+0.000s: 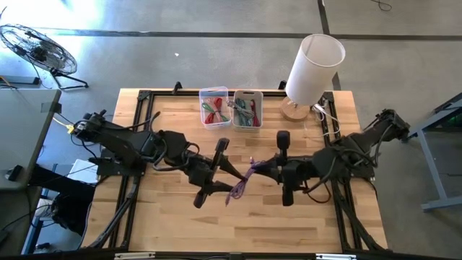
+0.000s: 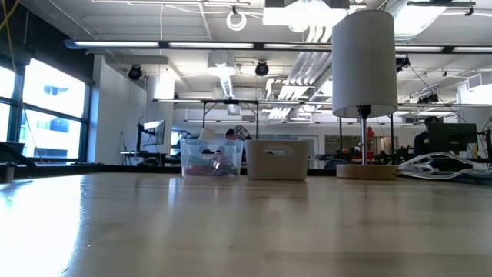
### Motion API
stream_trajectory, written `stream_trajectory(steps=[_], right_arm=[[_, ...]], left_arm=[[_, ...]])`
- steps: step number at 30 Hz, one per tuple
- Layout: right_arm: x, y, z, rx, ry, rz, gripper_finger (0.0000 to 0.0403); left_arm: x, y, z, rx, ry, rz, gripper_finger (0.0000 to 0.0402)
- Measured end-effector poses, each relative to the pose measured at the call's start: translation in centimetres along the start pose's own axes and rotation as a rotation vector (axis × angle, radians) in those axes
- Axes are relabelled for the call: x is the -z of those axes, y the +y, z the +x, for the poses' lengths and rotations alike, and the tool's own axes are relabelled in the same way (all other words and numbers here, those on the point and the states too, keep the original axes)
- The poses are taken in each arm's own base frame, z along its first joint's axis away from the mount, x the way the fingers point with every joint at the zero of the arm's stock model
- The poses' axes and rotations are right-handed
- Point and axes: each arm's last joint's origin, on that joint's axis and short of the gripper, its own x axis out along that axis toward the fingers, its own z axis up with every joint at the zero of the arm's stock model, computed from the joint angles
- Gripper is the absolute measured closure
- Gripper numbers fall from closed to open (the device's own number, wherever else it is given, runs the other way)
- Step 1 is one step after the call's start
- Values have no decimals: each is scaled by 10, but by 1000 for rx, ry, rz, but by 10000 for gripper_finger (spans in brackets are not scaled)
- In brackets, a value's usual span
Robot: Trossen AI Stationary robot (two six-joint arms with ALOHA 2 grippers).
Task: Pick & Place USB Port
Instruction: Put the purple cable into the transparent bin
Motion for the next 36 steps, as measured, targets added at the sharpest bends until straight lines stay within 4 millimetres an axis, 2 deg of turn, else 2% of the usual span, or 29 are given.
stream_trajectory(steps=[9, 17, 36], right_arm=[[1, -4, 2, -11, -7, 7, 398], [2, -7, 4, -17, -11, 24, 398], [1, -6, 5, -104, -49, 118, 398]], left_arm=[[10, -4, 12, 15, 23, 26, 252], [11, -3, 12, -32, 51, 99, 252], [14, 0, 12, -151, 126, 133, 252]])
